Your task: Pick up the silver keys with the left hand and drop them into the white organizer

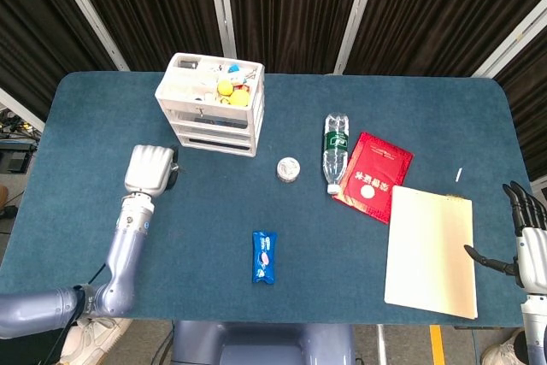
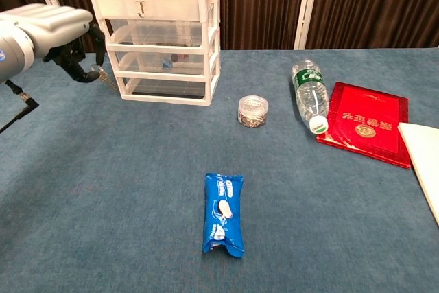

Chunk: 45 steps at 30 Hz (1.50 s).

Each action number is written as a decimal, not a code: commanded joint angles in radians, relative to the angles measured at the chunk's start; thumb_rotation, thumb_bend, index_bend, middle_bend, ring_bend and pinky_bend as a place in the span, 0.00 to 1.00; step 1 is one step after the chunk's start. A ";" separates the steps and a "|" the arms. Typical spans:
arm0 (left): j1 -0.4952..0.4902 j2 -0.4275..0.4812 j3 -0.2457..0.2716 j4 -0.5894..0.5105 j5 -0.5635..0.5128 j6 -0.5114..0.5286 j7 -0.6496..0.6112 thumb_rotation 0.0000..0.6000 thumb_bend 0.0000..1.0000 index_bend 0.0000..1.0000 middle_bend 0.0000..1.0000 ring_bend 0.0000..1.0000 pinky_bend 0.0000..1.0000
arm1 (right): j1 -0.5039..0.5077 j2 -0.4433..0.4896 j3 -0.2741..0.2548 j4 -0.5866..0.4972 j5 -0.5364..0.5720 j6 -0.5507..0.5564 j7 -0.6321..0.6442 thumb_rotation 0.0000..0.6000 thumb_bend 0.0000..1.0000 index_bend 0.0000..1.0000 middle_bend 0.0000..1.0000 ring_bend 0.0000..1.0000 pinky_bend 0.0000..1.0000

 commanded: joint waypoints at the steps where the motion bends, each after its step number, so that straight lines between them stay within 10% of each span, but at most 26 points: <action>1: -0.016 0.022 0.058 0.077 0.159 -0.033 -0.054 1.00 0.39 0.51 0.96 0.85 0.72 | 0.000 0.000 0.000 0.000 0.000 0.000 0.000 1.00 0.07 0.00 0.00 0.00 0.00; 13: -0.052 0.016 0.103 0.283 0.440 -0.072 -0.216 1.00 0.39 0.51 0.96 0.85 0.72 | 0.001 0.001 0.001 -0.004 0.005 -0.005 0.000 1.00 0.07 0.00 0.00 0.00 0.00; 45: -0.119 -0.102 0.034 0.565 0.557 -0.093 -0.386 1.00 0.38 0.51 0.96 0.84 0.72 | 0.003 0.005 0.003 -0.006 0.009 -0.012 0.011 1.00 0.06 0.00 0.00 0.00 0.00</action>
